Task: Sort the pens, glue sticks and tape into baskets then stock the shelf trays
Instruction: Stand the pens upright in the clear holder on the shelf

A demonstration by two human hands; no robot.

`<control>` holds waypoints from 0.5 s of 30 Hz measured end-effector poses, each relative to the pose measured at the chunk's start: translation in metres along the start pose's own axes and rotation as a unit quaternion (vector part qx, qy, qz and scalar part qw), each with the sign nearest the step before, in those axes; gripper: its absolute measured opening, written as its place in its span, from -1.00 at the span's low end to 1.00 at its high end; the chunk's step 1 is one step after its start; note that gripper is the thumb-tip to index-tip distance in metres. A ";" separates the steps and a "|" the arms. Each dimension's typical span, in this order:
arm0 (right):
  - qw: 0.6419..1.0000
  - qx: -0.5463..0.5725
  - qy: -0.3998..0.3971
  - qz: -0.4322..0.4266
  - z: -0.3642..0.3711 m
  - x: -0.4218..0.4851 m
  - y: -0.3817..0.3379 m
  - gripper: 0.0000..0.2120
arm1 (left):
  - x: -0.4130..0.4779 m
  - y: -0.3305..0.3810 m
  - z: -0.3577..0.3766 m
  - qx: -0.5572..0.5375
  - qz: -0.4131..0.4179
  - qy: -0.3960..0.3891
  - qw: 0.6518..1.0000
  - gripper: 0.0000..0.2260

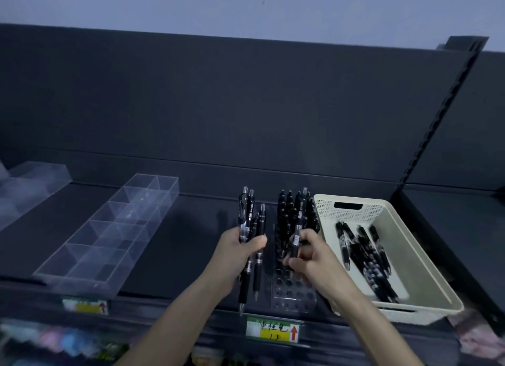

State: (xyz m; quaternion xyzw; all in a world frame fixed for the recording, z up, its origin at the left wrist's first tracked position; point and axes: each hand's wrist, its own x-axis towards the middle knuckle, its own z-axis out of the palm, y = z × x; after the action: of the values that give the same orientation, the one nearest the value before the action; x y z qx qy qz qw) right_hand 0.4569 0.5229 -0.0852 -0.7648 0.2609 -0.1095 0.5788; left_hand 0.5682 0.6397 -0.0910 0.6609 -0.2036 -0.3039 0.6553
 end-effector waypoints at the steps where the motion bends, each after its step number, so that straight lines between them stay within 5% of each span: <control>1: 1.000 -0.002 0.008 0.010 0.000 0.002 0.002 -0.78 | 0.001 -0.003 -0.003 0.013 0.000 -0.002 1.000 -0.91; 5: 0.998 -0.038 0.049 0.029 0.000 0.010 0.011 -0.93 | 0.001 -0.011 -0.006 0.038 0.000 -0.009 0.999 -0.85; 15: 0.953 -0.258 0.155 -0.030 -0.005 0.022 0.025 -0.92 | 0.009 -0.026 -0.008 0.091 -0.013 -0.026 0.995 -0.81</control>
State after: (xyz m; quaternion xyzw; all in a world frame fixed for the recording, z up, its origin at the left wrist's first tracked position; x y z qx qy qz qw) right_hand 0.4660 0.5024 -0.1098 -0.8692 0.3442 -0.1730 0.3101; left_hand 0.5763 0.6414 -0.1182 0.7121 -0.2386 -0.3099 0.5831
